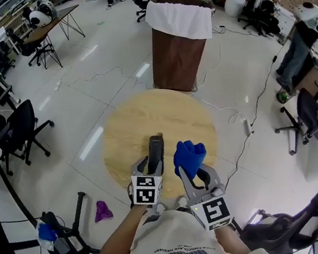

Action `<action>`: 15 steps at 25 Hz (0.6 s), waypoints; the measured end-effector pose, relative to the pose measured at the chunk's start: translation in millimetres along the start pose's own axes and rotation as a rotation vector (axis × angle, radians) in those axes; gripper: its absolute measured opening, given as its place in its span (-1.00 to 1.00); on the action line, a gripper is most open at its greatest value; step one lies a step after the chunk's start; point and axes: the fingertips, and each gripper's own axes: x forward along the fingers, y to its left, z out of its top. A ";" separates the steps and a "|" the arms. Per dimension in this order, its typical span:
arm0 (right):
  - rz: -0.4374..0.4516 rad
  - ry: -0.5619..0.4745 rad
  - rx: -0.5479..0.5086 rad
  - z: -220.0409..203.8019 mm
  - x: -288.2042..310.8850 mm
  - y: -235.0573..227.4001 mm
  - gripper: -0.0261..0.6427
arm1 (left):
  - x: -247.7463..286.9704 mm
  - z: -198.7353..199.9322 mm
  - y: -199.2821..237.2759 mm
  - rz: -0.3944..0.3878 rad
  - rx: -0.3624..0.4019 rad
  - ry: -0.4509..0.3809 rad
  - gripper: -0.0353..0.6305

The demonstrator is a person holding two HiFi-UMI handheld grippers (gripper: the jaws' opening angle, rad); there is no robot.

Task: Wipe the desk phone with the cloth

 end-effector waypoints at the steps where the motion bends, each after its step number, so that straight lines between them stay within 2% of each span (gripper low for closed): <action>1: 0.000 0.001 0.001 -0.3 0.0 -1.9 -0.74 | 9.2 -5.3 2.4 0.011 0.015 0.032 -0.37; 6: -0.008 0.002 0.001 -1.3 -1.7 -14.9 -0.74 | 47.5 -27.0 6.9 0.047 0.079 0.200 -0.24; 9: -0.012 0.007 0.009 -5.1 -3.1 -23.3 -0.73 | 65.5 -35.8 6.6 0.065 0.105 0.261 -0.23; 15: -0.014 -0.002 0.018 -9.4 0.5 -36.4 -0.74 | 90.3 -46.6 19.5 0.112 0.137 0.366 -0.07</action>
